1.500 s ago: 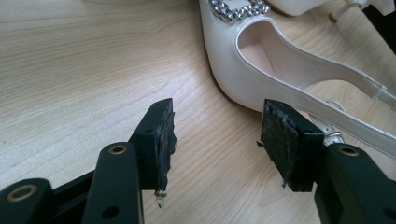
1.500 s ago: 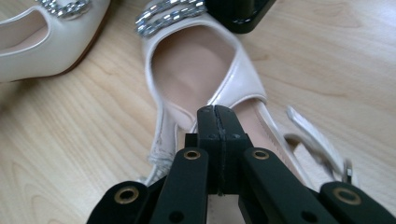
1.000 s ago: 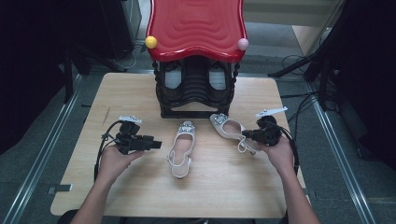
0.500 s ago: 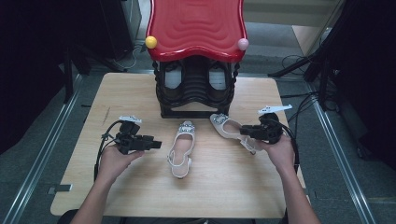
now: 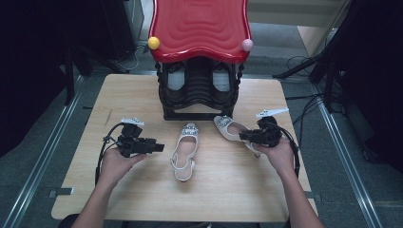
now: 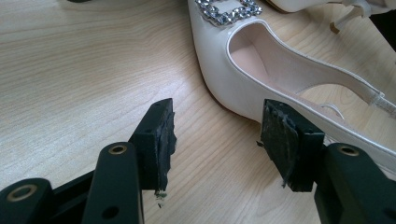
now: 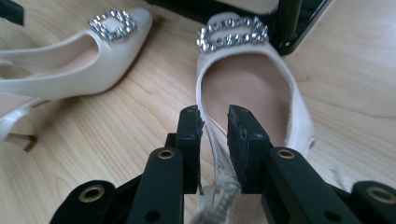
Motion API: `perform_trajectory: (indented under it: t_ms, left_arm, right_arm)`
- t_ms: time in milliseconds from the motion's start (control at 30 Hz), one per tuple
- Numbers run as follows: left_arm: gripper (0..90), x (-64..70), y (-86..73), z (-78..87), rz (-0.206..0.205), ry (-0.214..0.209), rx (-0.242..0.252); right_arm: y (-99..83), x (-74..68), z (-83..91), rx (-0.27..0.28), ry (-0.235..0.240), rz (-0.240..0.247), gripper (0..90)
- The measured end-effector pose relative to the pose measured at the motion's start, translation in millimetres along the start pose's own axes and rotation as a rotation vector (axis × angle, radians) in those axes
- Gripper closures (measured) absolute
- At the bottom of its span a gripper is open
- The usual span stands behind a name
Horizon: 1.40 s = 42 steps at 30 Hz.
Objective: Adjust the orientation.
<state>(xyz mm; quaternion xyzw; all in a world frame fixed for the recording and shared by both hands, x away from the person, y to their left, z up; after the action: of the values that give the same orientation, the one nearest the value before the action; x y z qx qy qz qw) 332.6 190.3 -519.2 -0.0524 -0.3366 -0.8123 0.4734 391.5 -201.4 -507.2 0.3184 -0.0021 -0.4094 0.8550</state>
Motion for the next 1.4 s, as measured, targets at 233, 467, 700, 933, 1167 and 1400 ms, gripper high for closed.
perform_trajectory:
  t_ms: [233, 467, 700, 933, 1167, 1400]
  left_arm:
    - [44.7, 0.5, -0.2, -0.7, -0.003, -0.002, -0.005]
    - [44.7, 0.6, -0.9, -0.1, -0.004, -0.004, -0.002]
    - [44.7, 0.2, -2.4, -0.3, 0.002, 0.0, -0.002]
    - [44.7, 0.4, -4.4, 1.8, 0.002, 0.003, 0.005]
    - [44.8, 1.3, -5.7, 2.9, 0.0, 0.001, 0.013]
    - [44.8, 2.7, -6.4, 1.4, -0.001, 0.002, 0.011]
  right_arm:
    - [0.7, -2.5, -23.5, -0.071, -0.011, 0.035, 78.9]
    - [4.1, -6.5, -24.3, -0.097, -0.05, 0.059, 88.3]
    - [12.4, -15.8, -6.8, -0.037, -0.062, 0.051, 88.7]
    - [17.8, -38.6, -7.0, -0.04, -0.016, 0.069, 88.7]
    - [22.6, -58.0, -22.3, -0.07, -0.011, 0.082, 88.6]
    - [20.3, -72.1, -36.9, -0.118, 0.002, 0.086, 88.5]
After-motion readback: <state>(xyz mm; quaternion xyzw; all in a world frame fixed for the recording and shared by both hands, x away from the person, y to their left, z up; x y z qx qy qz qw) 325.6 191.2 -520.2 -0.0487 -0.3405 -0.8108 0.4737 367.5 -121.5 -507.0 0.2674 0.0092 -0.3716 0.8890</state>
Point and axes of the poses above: each handheld gripper's, and its own axes: z roughly backward along the jaws, y roughly out of its top, x roughly to its right, the point moved 4 cm from there along -z, roughly forward along the jaws, and after that the axes turned 8 degrees about -x, right-handed, at the moved point
